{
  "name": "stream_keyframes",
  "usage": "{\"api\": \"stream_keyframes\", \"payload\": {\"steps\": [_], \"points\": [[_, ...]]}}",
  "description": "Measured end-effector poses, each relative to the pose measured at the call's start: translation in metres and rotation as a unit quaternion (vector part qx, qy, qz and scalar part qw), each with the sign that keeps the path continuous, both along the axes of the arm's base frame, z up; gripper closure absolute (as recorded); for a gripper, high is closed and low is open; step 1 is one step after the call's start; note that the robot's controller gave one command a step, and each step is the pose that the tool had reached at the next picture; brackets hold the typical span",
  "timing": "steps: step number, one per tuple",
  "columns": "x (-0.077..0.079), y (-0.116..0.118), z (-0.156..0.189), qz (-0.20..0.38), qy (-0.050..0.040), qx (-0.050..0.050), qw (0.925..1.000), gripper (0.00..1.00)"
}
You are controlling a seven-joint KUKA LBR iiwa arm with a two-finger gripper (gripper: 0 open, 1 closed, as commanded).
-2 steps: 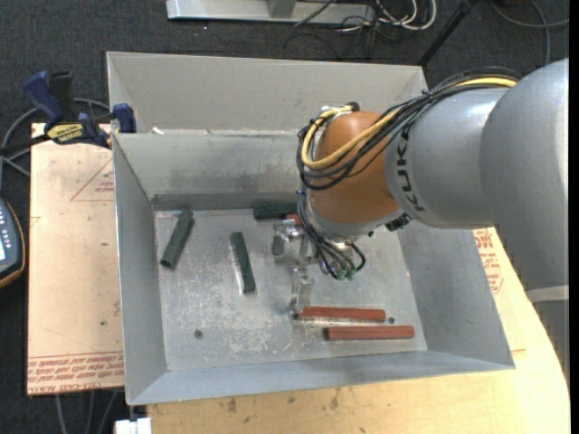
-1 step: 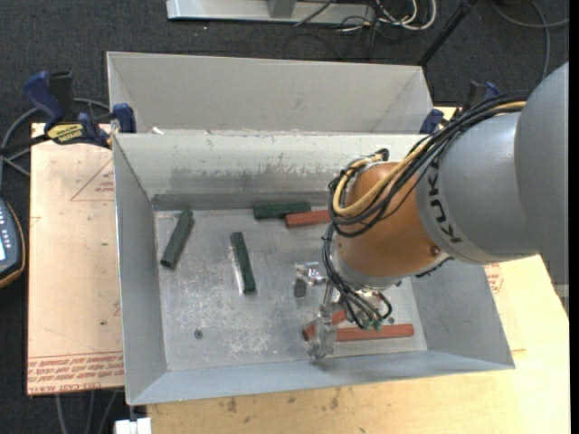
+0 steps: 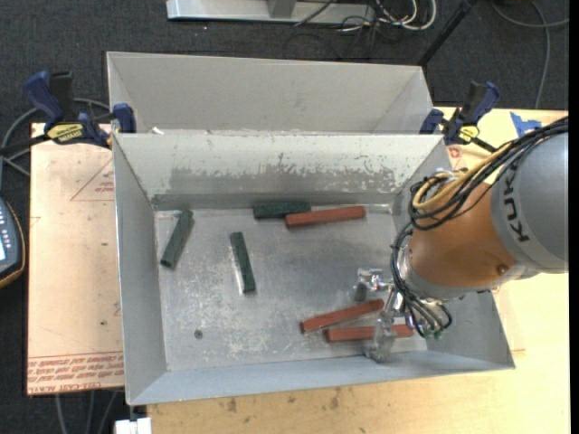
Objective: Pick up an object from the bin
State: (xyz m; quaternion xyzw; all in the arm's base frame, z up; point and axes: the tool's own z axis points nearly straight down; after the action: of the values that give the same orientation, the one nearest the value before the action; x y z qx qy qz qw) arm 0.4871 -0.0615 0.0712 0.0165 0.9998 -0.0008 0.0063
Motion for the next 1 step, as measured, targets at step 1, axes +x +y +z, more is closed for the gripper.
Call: {"api": "stream_keyframes", "payload": {"steps": [1], "points": [[-0.0025,0.0045,-0.0012,0.005,0.0056,0.001,1.0,1.0]]}}
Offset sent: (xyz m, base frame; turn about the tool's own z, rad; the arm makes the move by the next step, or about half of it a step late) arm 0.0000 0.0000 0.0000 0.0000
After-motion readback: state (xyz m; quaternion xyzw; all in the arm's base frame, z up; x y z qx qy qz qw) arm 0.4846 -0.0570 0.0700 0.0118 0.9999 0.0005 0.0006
